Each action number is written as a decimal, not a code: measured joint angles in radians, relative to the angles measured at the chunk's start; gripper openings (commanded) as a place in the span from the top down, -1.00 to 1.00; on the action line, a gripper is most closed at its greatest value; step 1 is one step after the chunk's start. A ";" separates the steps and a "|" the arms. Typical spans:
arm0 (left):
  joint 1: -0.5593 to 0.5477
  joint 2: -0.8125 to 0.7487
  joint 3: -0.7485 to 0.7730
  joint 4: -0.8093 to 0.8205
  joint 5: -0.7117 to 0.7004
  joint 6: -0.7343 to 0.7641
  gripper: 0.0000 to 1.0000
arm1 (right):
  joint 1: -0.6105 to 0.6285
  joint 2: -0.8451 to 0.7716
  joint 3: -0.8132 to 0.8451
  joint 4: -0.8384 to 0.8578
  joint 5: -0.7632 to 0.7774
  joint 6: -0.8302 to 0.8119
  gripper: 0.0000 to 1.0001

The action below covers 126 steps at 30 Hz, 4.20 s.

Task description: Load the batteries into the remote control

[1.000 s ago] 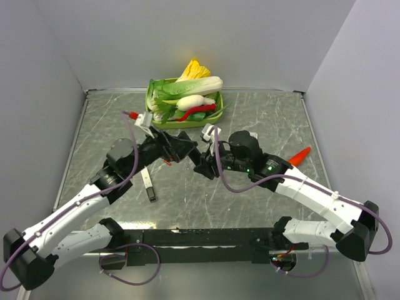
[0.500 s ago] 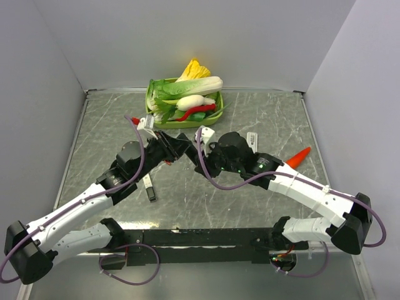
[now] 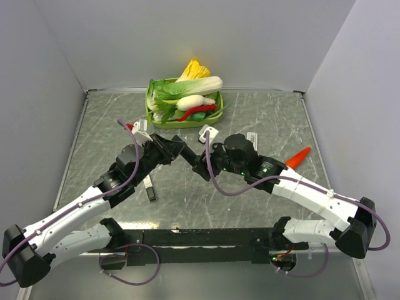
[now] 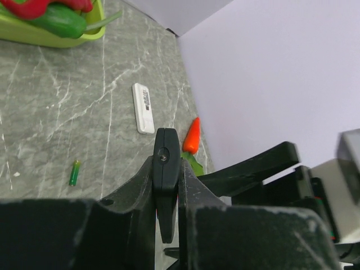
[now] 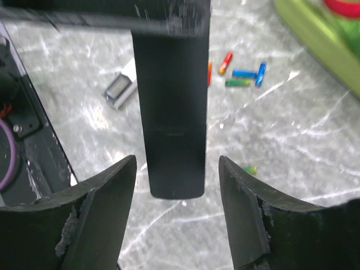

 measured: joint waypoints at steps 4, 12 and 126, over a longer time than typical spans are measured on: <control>0.000 0.000 0.000 -0.022 -0.006 -0.033 0.98 | -0.001 -0.014 -0.007 0.046 -0.003 -0.008 -0.36; 0.000 0.000 0.000 -0.037 -0.006 -0.060 0.98 | -0.001 0.014 -0.007 0.065 -0.036 -0.028 -0.29; 0.462 -0.356 -0.415 0.107 0.304 0.290 0.98 | -0.222 0.666 0.194 -0.327 0.205 0.905 0.09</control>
